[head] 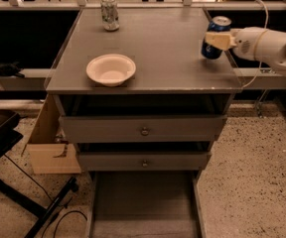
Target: Pick pepsi can from bottom drawer and place on counter
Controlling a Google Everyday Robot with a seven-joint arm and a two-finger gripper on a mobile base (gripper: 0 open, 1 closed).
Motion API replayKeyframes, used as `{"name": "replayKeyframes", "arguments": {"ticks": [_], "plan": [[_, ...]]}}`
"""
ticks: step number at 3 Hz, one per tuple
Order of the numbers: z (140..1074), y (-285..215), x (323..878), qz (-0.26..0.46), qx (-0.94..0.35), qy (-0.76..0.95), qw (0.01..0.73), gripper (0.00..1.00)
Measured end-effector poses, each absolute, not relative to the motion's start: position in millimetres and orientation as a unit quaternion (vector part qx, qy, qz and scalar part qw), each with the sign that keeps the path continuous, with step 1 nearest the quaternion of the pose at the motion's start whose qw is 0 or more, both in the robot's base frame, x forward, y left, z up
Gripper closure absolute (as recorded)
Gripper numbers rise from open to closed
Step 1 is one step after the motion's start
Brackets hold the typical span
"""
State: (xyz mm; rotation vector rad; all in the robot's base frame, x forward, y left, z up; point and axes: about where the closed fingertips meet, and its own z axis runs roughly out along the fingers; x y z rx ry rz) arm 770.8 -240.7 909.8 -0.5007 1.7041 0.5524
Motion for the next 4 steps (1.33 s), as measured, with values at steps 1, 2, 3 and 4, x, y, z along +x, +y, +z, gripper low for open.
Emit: {"name": "replayKeyframes", "arguments": {"ticks": [1, 2, 3, 4], "plan": [[878.5, -215.1, 804.6, 0.247, -0.234, 0.743, 0.576, 0.98], [878.5, -215.1, 804.6, 0.247, -0.234, 0.743, 0.576, 0.67], [878.5, -215.1, 804.6, 0.247, -0.234, 0.743, 0.576, 0.44], [878.5, -215.1, 804.6, 0.247, -0.234, 0.743, 0.576, 0.22]]}}
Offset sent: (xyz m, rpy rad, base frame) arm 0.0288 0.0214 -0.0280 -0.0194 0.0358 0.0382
